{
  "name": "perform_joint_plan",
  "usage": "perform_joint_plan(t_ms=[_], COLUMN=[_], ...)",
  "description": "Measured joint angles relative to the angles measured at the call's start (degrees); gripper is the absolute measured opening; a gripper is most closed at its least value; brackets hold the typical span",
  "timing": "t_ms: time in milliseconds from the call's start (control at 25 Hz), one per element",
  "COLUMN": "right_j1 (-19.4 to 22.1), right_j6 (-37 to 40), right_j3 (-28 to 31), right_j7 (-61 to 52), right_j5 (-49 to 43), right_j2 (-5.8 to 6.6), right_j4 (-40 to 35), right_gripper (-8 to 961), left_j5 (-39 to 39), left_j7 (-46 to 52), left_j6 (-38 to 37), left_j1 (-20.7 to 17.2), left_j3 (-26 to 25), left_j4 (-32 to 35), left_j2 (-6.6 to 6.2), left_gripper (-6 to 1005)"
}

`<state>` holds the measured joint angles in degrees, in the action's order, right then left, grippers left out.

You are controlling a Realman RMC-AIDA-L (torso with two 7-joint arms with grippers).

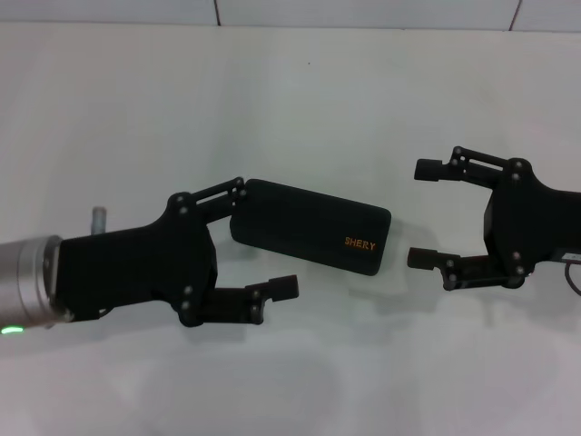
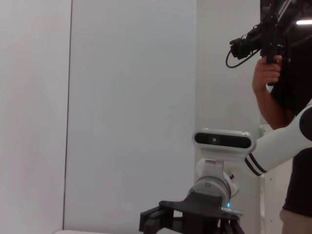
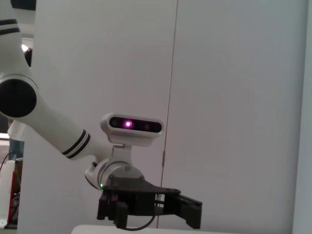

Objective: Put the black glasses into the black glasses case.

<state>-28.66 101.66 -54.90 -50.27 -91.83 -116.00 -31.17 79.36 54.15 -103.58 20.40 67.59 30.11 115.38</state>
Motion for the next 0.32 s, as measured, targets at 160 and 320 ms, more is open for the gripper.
perform_joint_plan(t_ms=[160,320], right_j1=[-0.4,-1.1], right_j6=[-0.5,-1.2], right_j3=[-0.1,0.0], right_j7=[2.3,3.2], right_j5=[0.0,1.7], right_j2=[-0.02,-0.15], right_j4=[0.1,2.4], right_gripper=[886,886], left_j5=[0.0,0.1], left_j7=[-0.9,-1.5], left_j6=[0.0,0.0], left_j1=[-1.1,-1.4], left_j3=[-0.1,-0.1], left_j4=[0.0,0.0], left_j2=[0.03,0.19], left_gripper=[888,888])
